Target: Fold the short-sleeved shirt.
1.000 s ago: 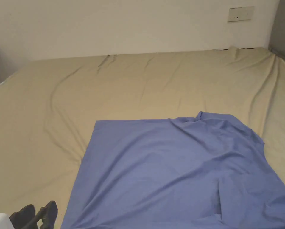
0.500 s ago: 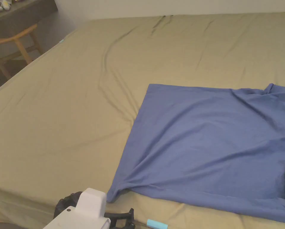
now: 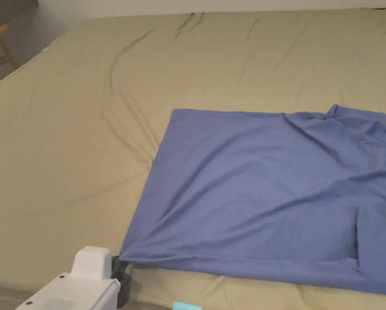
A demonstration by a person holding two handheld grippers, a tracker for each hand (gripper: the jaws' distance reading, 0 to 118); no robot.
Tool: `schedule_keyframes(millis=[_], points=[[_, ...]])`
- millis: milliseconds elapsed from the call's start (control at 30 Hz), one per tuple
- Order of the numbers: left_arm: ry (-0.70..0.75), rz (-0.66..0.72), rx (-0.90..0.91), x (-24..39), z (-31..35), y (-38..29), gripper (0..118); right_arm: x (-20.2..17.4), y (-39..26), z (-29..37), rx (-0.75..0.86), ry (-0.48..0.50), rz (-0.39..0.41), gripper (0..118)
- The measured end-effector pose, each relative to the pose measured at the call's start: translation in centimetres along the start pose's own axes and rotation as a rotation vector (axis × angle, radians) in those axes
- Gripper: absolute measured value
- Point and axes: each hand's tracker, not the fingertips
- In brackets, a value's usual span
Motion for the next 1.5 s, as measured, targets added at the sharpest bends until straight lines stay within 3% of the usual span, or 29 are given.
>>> schedule_keyframes(millis=[100,133,167,233,267,367,433,500,533,567,600,667,867,1100,1267,1400,1500], points=[[-0.030,0.026,0.029,-0.1,1.2,0.4,4,1.9,-0.6,-0.1,-0.051,-0.063,0.050,2],[-0.038,0.040,0.038,-0.2,1.4,0.7,4,3.5,-1.4,-0.4,-0.091,-0.058,0.062,8],[-0.048,0.058,0.038,-0.4,1.5,1.0,4,4.6,-1.7,-0.9,-0.129,-0.057,0.080,31],[-0.068,0.099,0.036,-0.2,1.9,2.0,4,6.5,-2.6,-2.1,-0.134,-0.083,0.173,88],[-0.069,0.109,0.040,-0.3,1.9,2.3,4,6.9,-2.6,-2.9,-0.171,-0.083,0.193,110],[-0.051,0.063,0.033,0.4,1.6,2.9,4,9.6,-4.0,-5.6,-0.270,-0.031,0.147,100],[-0.045,0.052,0.032,0.7,1.7,3.1,4,10.3,-4.8,-6.9,-0.277,-0.056,0.148,94],[-0.050,0.057,0.030,1.0,1.8,3.4,4,11.0,-5.3,-7.6,-0.295,-0.080,0.080,85],[-0.052,0.057,0.029,1.2,1.8,3.4,4,11.3,-5.5,-8.0,-0.304,-0.055,0.031,65],[-0.052,0.054,0.024,1.3,1.7,3.4,4,11.6,-5.9,-8.3,-0.313,-0.042,-0.007,28],[-0.049,0.050,0.015,1.5,1.6,3.4,4,11.8,-6.2,-8.6,-0.336,-0.062,-0.031,17],[-0.053,0.041,0.002,1.4,1.4,3.3,4,11.8,-6.4,-8.6,-0.363,-0.029,-0.049,10],[-0.069,0.023,0.013,1.1,2.4,3.4,4,10.9,-5.2,-4.3,-0.239,-0.052,-0.094,7],[-0.102,0.072,0.015,-1.1,2.9,6.1,4,10.4,-0.6,-3.0,-0.183,-0.045,-0.053,7],[-0.142,0.045,0.020,-2.4,-0.8,13.1,4,12.2,6.4,-7.3,-0.264,-0.047,0.058,7],[-0.113,0.011,-0.043,-2.6,-6.7,18.5,4,14.7,10.8,-12.9,-0.314,-0.042,0.026,7],[-0.106,0.001,-0.110,-2.1,-11.2,21.0,4,15.2,12.0,-17.4,-0.389,-0.092,0.062,7]])
